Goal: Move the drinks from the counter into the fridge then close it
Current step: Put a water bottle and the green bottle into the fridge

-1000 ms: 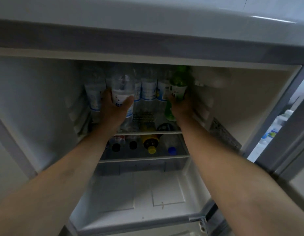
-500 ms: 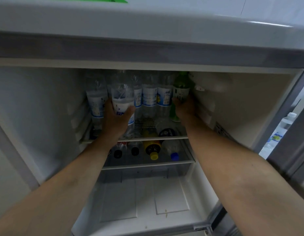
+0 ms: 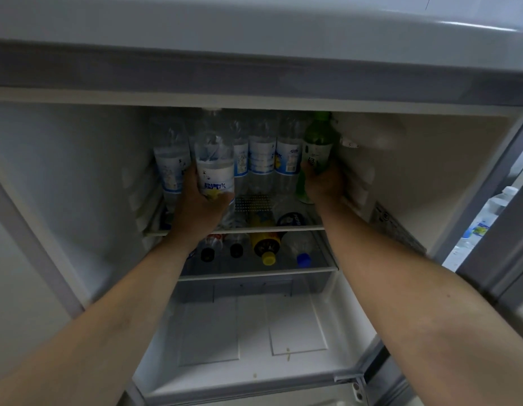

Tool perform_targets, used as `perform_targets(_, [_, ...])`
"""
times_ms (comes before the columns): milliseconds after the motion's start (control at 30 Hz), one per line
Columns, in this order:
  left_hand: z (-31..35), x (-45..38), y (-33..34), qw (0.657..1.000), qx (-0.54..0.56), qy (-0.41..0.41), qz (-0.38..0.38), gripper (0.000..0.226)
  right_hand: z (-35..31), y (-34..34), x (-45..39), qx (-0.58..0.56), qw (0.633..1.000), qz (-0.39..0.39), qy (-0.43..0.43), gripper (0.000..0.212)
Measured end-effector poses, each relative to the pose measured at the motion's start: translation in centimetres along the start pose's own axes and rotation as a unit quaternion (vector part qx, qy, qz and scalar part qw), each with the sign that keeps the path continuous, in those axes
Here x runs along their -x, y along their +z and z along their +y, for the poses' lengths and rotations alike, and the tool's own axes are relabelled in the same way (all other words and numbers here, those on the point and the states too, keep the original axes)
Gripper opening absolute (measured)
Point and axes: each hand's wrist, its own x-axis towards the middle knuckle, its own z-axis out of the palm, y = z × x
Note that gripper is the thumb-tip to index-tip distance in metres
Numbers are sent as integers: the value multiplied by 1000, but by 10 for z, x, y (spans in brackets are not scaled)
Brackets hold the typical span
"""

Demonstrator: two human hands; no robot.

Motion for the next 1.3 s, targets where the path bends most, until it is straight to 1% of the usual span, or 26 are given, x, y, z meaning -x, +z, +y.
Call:
perform_targets(33, [-1, 2, -3, 1000, -9, -1, -2, 74, -2, -2, 9, -8, 999, 38, -23, 59])
perform_targets(100, [-5, 6, -8, 1000, -20, -9, -8, 73, -7, 0, 35, -42, 986, 123, -108, 54])
perform_targets(133, [-6, 9, -10, 1000, -17, -15, -10, 71, -9, 4, 52, -66, 977, 138, -148, 48])
perform_targets(167, [-8, 11, -12, 1000, -17, -23, -8, 67, -10, 9, 69, -89, 974, 120, -172, 41])
perform_targets(200, [-9, 14, -14, 999, -20, -29, -2, 61, -14, 16, 86, -104, 977, 63, -177, 34])
perform_targets(233, [-9, 17, -16, 999, -22, -35, 9, 53, -18, 23, 99, -101, 981, -30, -162, 31])
perform_targets(267, [-9, 20, -19, 999, -19, -37, 22, 46, -22, 31, 111, -84, 978, -134, -139, 34])
perform_targets(300, [-8, 23, -21, 999, -11, -38, 34, 41, -25, 39, 119, -69, 965, -223, -120, 40])
perform_targets(333, [-8, 26, -24, 998, -5, -36, 47, 40, -28, 46, 126, -70, 950, -282, -112, 48])
perform_targets(367, [-8, 29, -27, 998, -1, -31, 58, 43, -30, 53, 132, -80, 941, -308, -116, 55])
perform_targets(433, [-7, 38, -31, 997, 10, -18, 72, 47, -35, 66, 137, -87, 943, -296, -122, 61])
perform_targets(533, [-8, 52, -35, 995, 32, -10, 99, 45, -37, 80, 136, -54, 959, -253, -118, 62])
perform_targets(667, [-11, 70, -39, 989, 107, -41, 93, 45, -41, 94, 128, -73, 963, -239, -102, 59])
perform_targets(800, [-10, 89, -41, 990, 95, -46, 89, 53, -50, 109, 122, -76, 966, -230, -96, 58])
perform_targets(967, [-10, 102, -45, 989, 105, -59, 87, 40, -56, 122, 122, -79, 971, -210, -83, 60])
perform_targets(1200, [-11, 117, -55, 990, 117, -66, 53, 39, -59, 116, 123, -68, 969, -229, -68, 69])
perform_targets(1267, [-16, 121, -57, 988, 125, -70, 49, 40, -60, 107, 129, -71, 970, -222, -71, 67])
perform_targets(1300, [-18, 122, -57, 988, 126, -74, 49, 40, -60, 102, 134, -68, 973, -209, -68, 62])
